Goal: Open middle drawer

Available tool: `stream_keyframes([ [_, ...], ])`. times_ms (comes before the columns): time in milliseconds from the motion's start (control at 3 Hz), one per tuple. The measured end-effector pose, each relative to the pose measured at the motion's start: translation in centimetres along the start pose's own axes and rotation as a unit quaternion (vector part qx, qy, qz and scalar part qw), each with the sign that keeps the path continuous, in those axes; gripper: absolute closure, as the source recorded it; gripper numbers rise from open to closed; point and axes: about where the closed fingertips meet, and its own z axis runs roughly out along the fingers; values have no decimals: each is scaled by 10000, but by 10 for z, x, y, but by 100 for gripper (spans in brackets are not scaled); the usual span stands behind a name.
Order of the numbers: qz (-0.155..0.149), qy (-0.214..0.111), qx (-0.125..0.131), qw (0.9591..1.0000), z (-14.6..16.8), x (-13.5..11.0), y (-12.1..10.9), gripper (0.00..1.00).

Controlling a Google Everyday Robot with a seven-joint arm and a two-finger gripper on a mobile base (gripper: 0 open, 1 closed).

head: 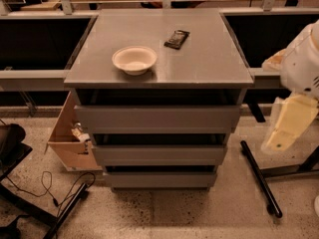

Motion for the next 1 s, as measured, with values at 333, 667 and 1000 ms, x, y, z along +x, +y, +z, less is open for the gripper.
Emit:
stream_keyframes([
  [333,243,-285,-14,9993,43,-1,31,0],
  [667,318,-188,-40,9993,115,-9,50,0],
  [1000,317,369,-26,9988,213,-1,43,0],
])
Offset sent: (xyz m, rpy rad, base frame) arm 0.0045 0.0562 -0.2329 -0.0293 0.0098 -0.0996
